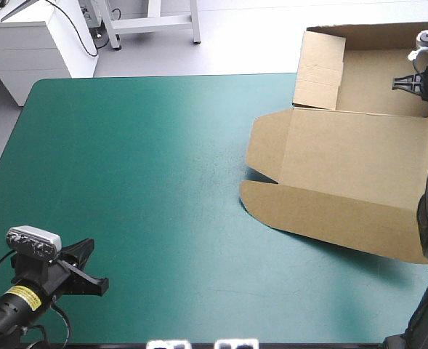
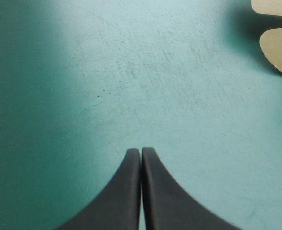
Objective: Fold the box
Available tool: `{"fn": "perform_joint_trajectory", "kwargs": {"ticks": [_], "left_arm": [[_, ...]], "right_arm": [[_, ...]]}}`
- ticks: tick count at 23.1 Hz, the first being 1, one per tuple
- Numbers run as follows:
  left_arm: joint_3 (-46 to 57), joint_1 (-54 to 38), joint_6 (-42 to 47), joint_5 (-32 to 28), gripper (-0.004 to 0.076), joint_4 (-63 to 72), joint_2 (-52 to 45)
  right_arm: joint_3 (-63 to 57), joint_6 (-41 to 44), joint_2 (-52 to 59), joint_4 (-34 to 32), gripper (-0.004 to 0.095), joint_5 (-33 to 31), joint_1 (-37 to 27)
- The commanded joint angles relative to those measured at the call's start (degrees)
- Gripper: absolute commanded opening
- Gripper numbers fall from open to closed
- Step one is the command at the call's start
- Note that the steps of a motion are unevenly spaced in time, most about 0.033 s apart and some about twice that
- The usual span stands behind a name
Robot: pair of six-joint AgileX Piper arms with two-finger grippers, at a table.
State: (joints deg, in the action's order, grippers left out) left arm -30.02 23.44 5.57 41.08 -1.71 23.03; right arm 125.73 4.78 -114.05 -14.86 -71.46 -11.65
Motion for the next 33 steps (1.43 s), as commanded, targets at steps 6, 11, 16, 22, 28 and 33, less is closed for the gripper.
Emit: {"fn": "perform_joint_trajectory", "kwargs": {"ticks": [6, 11, 16, 22, 28, 33], "left_arm": [[-1.72, 0.19, 0.55, -3.46, -0.0008, 0.1, 0.44], [-1.72, 0.19, 0.55, -3.37, -0.0008, -0.14, 0.44], [-1.72, 0.19, 0.55, -3.37, -0.0008, -0.14, 0.44], [-1.63, 0.19, 0.55, -3.37, -0.0008, -0.14, 0.44], [-1.63, 0.19, 0.55, -4.09, -0.0008, -0.14, 0.44], [-1.63, 0.19, 0.55, -3.99, -0.0008, -0.14, 0.44]], "right_arm": [[1.67, 0.69, -6.37, 0.51, -0.002, -0.21, -2.95], [1.67, 0.64, -10.13, 0.82, 0.0005, -0.21, -2.95], [1.57, -1.05, -10.26, 0.83, 0.0546, -0.21, -3.42], [1.57, -1.05, -3.75, -1.76, 0.0882, -0.32, -3.66], [1.44, -11.94, 10.83, 25.82, 0.0873, -0.32, -3.41], [-2.43, -14.59, 16.02, 33.5, 0.059, -0.32, 0.38]]}}
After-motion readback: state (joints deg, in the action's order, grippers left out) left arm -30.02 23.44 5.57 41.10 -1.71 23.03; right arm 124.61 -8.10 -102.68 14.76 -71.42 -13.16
